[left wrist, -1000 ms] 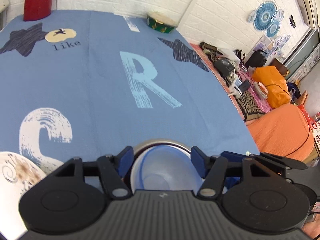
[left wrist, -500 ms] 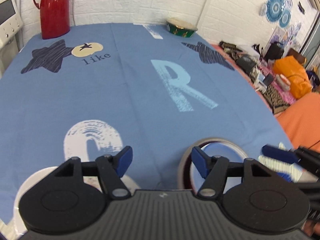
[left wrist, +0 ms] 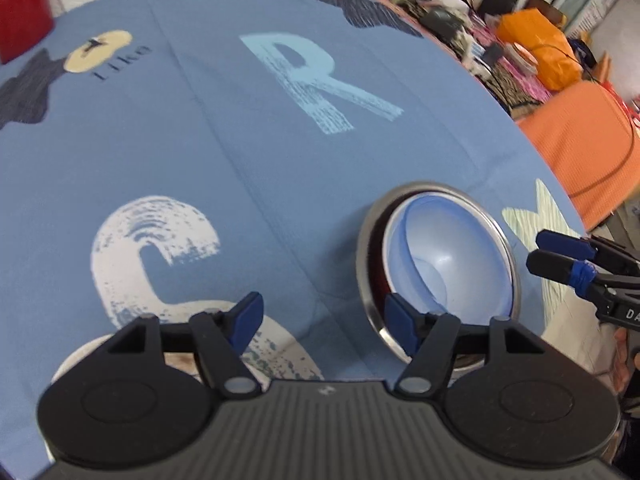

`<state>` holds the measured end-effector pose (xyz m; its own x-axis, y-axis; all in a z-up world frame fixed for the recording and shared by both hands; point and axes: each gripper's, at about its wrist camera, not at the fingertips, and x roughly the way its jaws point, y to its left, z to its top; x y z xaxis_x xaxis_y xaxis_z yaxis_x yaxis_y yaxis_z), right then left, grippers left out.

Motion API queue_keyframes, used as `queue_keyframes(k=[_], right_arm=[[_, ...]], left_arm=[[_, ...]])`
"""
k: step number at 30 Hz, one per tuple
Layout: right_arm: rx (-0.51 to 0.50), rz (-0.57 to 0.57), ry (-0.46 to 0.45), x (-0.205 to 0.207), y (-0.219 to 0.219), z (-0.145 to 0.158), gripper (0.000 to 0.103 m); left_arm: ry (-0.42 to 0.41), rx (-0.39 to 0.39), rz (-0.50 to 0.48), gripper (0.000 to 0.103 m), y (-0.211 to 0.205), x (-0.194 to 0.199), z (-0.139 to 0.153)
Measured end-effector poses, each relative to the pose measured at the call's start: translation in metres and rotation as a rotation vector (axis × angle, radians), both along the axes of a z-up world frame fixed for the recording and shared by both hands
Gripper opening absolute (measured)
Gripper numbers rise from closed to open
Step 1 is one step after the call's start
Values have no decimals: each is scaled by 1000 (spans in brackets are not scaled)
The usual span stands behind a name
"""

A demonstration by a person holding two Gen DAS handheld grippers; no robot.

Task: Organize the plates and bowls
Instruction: 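Grasp the steel bowl rim with the right gripper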

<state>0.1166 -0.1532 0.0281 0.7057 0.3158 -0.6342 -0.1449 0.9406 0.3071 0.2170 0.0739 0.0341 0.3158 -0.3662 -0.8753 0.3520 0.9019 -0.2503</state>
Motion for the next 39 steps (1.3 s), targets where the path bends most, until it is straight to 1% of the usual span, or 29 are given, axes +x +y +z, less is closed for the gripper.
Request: queue_keyframes(k=[1,5,8,10,13,16,21,23,27,29,31,35,37,39], right_arm=[[-9,-4,9,-1,-1,-1,43],[-33,0,53,2,-1,-9,43],[-35,-1,85,9,1,-18,43],[-36,3,103,14,2,-23,43],[-51,9,100,20,2,-24,45],[-73,25,92,21,1,-24,48],[-135,22,79,22,5,-25,62],[-124,11,89,23,3,-27,63],[-82,-31,167,32,2,-31,66],[-88,-27,186,34,4,-31,67],[-84,-30,188,33,4,-31,67],[-58,-62,201,31,2,-33,69],[-50,-74,181,29,3,-34,69],[-49,-61,164,28,1,-35,69]], left_arm=[[13,5,4,69,0,2,-3],[37,-23,10,71,3,8,-10],[31,-35,20,72,3,7,-17],[14,-35,11,73,2,5,-19],[1,-37,7,74,2,3,-19],[-19,-40,-3,75,2,1,-19],[-40,-31,3,76,1,1,-19],[-35,-35,24,76,1,1,-20],[-61,-13,58,76,-2,-2,-18],[-68,-9,75,76,-2,-3,-18],[-79,-4,83,76,-3,-4,-19],[-113,14,60,77,-6,-8,-18],[-111,15,55,76,-6,-7,-17],[-95,-4,65,77,-3,-6,-19]])
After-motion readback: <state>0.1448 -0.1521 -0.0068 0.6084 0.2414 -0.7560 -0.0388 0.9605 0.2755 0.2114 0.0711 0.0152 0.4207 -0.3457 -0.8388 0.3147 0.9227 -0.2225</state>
